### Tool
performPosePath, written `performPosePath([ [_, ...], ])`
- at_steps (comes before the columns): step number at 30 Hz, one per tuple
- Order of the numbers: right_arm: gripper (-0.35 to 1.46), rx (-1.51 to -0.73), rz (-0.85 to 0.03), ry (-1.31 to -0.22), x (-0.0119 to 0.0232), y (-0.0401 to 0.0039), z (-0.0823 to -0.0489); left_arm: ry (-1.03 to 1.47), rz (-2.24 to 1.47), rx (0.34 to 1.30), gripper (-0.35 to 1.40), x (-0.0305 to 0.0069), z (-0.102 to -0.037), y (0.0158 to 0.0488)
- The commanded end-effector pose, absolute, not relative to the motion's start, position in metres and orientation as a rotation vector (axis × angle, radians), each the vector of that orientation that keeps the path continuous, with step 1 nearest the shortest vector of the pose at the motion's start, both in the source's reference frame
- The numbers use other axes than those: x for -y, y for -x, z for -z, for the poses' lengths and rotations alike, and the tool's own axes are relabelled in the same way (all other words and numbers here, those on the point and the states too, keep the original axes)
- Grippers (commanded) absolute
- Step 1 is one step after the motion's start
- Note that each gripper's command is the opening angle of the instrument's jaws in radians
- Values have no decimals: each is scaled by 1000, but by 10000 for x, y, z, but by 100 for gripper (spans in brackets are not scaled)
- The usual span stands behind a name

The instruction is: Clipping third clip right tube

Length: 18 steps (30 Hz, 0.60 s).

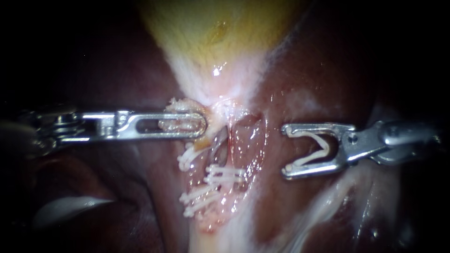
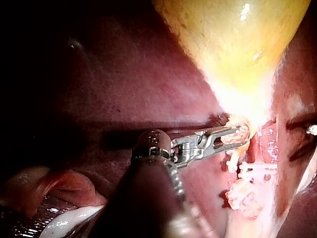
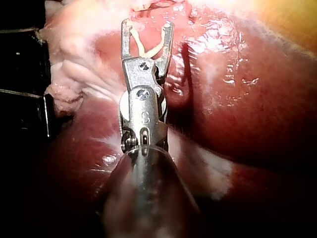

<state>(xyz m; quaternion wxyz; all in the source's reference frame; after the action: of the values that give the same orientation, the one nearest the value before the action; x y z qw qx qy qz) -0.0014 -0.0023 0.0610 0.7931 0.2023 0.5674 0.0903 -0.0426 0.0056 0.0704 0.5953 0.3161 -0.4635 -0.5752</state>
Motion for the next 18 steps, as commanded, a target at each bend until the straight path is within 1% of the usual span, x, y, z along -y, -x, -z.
performPosePath([
  [1,50,-1221,-194,-435,23,14,-610,-733,1336,1076,-35,-56,-704,426],
  [11,50,-1221,-194,-435,23,14,-610,-741,1334,1075,-35,-61,-700,421],
  [18,50,-1221,-194,-436,24,14,-610,-736,1355,1071,-35,-79,-679,397],
])
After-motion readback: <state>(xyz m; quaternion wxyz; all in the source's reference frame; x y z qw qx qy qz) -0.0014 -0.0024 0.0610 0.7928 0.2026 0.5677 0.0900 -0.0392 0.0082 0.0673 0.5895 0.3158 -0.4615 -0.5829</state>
